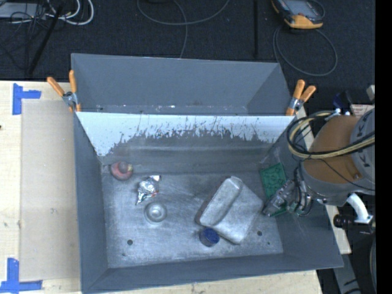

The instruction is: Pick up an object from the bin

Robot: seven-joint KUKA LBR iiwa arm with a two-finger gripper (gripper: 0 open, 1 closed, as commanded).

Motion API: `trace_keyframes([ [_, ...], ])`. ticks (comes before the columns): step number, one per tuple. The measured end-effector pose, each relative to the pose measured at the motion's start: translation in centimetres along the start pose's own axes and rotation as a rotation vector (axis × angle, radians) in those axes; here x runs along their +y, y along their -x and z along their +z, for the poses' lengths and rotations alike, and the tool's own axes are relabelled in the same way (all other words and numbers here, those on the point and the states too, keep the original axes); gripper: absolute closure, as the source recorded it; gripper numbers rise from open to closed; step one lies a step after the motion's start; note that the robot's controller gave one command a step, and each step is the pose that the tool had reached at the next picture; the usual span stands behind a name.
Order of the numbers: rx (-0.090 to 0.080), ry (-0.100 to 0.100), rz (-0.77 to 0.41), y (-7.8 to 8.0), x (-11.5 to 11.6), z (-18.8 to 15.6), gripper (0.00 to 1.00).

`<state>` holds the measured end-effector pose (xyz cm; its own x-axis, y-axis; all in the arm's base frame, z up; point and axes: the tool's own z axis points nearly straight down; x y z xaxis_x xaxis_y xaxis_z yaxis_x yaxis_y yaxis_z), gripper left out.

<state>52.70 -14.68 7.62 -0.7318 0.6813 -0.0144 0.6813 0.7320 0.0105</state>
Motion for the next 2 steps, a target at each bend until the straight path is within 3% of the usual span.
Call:
trace_keyframes([
  [1,0.006,-0.007,0.092,1.44,0.57,-13.77,1.00],
  [2,0.014,-0.012,0.088,1.22,0.53,-13.31,0.00],
])
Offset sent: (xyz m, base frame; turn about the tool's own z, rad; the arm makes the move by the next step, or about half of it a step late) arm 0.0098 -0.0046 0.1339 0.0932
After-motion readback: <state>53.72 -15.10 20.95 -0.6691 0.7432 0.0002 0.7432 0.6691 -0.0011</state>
